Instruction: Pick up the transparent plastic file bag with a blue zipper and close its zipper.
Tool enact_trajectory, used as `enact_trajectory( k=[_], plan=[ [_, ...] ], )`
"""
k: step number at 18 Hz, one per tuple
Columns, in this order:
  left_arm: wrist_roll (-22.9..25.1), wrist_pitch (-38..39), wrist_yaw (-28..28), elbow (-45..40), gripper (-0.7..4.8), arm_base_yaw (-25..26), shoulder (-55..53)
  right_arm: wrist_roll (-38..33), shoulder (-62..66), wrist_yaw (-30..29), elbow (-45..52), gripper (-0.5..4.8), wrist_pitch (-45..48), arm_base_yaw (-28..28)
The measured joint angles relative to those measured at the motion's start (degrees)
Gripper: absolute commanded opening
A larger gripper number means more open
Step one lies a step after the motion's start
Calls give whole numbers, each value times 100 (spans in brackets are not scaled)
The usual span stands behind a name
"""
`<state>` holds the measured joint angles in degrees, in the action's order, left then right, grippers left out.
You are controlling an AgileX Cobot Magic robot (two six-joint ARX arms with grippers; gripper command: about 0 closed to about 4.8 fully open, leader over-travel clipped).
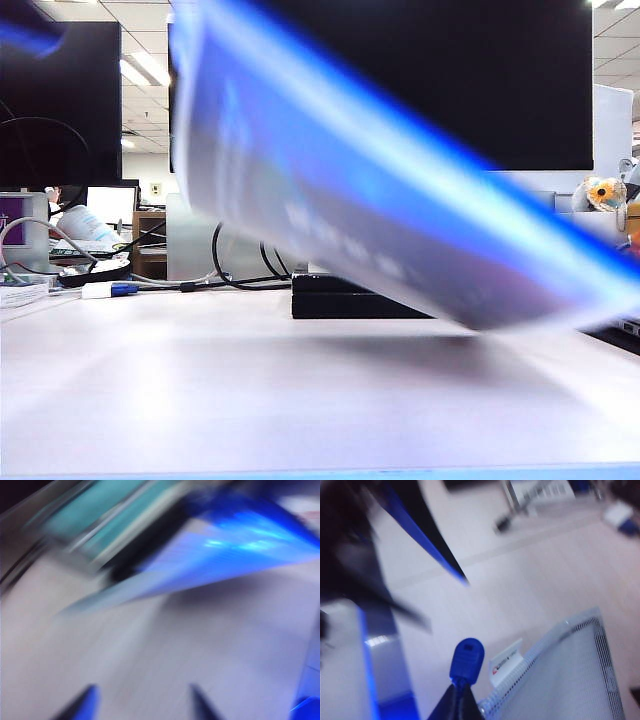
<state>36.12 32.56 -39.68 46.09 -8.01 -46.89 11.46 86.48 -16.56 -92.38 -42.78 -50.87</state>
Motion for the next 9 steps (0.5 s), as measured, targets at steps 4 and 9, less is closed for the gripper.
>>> enact_trajectory(
  k=[4,9],
  plan=[
    [566,-713,-614,0,350,-538,-129,-181,-369,-560,-63,-5,-24,-4],
    [566,-1565,-686,0,349,-938,-142,-201,-313,-577,-44,-5,-476,-20]
  ],
)
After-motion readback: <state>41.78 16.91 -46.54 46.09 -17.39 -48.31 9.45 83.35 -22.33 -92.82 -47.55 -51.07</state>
